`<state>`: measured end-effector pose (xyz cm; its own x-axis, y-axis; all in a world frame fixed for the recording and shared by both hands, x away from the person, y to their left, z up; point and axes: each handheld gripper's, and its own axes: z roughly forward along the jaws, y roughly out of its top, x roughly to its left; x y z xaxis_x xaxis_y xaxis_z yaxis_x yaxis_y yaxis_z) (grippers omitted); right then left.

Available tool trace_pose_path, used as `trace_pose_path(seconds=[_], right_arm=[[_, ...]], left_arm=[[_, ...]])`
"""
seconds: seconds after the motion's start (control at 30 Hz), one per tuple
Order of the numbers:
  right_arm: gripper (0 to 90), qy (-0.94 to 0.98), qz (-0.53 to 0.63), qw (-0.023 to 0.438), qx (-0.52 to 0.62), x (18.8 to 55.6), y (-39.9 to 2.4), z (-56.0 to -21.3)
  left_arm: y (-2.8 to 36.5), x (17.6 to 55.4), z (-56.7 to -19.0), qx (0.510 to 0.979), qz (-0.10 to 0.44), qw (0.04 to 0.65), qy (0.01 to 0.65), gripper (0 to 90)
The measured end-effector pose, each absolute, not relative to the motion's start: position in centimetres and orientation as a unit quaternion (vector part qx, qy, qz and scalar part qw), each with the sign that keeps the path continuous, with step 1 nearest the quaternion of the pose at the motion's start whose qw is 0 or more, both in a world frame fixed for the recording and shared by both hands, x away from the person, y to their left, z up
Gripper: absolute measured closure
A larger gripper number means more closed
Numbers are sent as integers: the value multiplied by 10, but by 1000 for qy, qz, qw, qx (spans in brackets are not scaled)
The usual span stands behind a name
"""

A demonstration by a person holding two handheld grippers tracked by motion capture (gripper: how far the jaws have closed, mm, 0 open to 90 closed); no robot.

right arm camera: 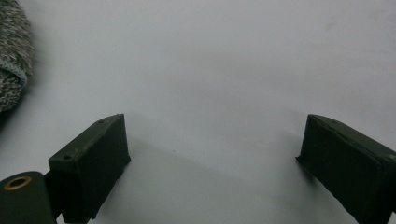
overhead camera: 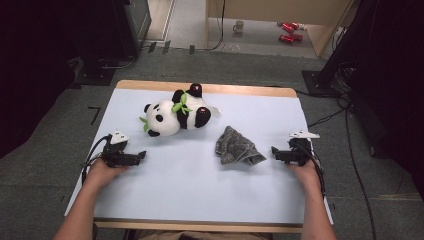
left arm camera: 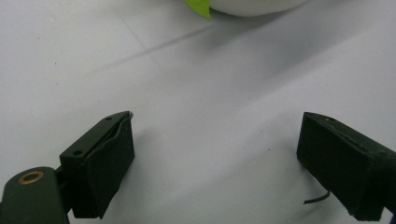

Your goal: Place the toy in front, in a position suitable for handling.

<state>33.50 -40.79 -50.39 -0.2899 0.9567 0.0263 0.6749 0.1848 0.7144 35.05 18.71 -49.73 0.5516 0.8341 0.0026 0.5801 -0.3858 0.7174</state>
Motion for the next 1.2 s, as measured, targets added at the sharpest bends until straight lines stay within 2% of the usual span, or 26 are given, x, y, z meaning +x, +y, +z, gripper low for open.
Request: trace_pose_path(seconds=[0.4,0.6,0.7,0.93,1.0,1.1,1.2], right_arm=[[70,737,319,221,553,335,-408,-504],[70,737,319,221,553,335,-408,-504],[70,737,319,221,553,335,-408,-504],[70,737,319,221,553,335,-408,-504],[71,737,318,221,553,335,-408,-504],[70,737,319,221,553,335,-408,-504],[71,737,319,221,553,335,-408,-504]], left_arm=[[187,351,-496,814,185,339,434,109],[189,356,-492,816,178,335,437,187],[189,357,-489,816,166,343,435,194],[193,355,-480,803,178,366,436,259],[192,359,-475,813,157,355,434,312],[187,365,-468,813,141,360,435,310],[185,366,-465,813,147,366,429,314]])
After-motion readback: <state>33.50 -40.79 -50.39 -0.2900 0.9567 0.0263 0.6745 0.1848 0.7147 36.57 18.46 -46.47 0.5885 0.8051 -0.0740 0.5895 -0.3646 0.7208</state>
